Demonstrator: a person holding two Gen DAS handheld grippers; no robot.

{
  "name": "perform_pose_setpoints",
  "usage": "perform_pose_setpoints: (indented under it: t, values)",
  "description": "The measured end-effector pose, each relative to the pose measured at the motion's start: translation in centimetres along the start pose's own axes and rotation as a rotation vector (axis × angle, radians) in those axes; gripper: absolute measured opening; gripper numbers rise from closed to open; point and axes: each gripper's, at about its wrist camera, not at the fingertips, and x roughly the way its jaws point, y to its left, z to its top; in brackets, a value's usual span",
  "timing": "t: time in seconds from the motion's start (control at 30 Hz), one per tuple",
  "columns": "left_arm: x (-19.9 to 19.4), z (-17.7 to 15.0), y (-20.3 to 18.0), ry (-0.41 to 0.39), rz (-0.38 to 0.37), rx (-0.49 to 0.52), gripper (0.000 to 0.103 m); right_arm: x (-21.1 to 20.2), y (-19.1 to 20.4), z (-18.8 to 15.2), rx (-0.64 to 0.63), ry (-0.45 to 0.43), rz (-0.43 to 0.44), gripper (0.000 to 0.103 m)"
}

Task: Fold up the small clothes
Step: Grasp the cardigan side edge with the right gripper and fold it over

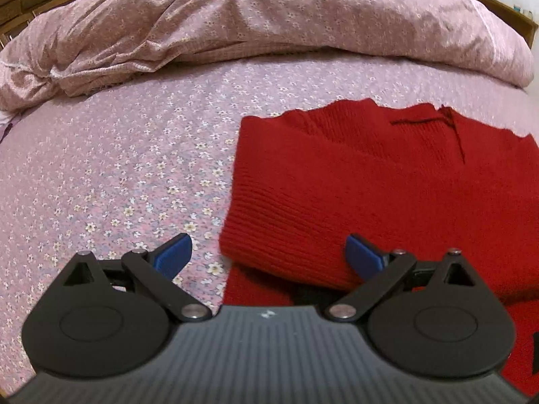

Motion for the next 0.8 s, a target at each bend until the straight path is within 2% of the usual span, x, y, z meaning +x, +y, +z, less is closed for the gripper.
perform_pose_setpoints:
  t: [0.03, 0.07, 0.13, 0.17, 0.2, 0.3, 0.37, 0.47, 0.5, 0.63, 0.7, 0.8]
  values:
    - [0.0, 0.0, -0.3, 0.000, 0.004, 0.006, 0.100, 0.9, 0.1, -0.1, -0.002, 0.018, 0.005, 0.080]
    - [0.0, -0.1, -0.5, 0.000, 0.006, 0.009, 0.100, 1.7, 0.0, -0.2, 0.007, 0.033, 0.015, 0.075]
    - [-0.1, 0.0, -0.9, -0.007, 0.002, 0.016, 0.100, 2.9, -0.2, -0.4, 0.037, 0.065, 0.018, 0.052]
    - [-0.2, 0.0, -1.0, -0.012, -0.003, 0.022, 0.100, 3.3, -0.2, -0.4, 0.053, 0.082, 0.016, 0.031]
    - [-0.5, 0.0, -1.2, -0.024, -0.013, 0.029, 0.100, 3.4, -0.3, -0.4, 0.072, 0.085, 0.025, 0.021]
    - [-1.2, -0.1, -1.9, -0.067, -0.033, 0.065, 0.100, 1.6, 0.0, 0.1, 0.076, 0.005, 0.050, 0.014]
    - [-1.2, -0.2, -2.6, -0.080, -0.023, 0.102, 0.100, 0.9, -0.4, 0.6, 0.087, -0.024, 0.042, 0.013]
    - [0.4, -0.4, -3.3, -0.032, 0.008, 0.117, 0.100, 2.3, -1.4, 0.6, 0.099, 0.028, -0.024, 0.014]
    - [1.0, -0.6, -3.3, -0.014, 0.006, 0.102, 0.102, 3.0, -1.7, 0.2, 0.095, 0.056, -0.029, 0.014]
    - [2.4, -0.6, -1.6, 0.036, -0.030, -0.045, 0.103, 3.3, -1.3, -0.5, 0.051, 0.043, -0.048, 0.020]
    - [2.1, -0.5, -1.1, 0.050, -0.037, -0.075, 0.103, 3.0, -1.1, -0.4, 0.049, 0.054, -0.049, 0.029]
    - [0.5, -0.6, -1.1, 0.026, -0.012, -0.028, 0.103, 1.8, -1.3, -0.4, 0.065, 0.060, -0.050, 0.042]
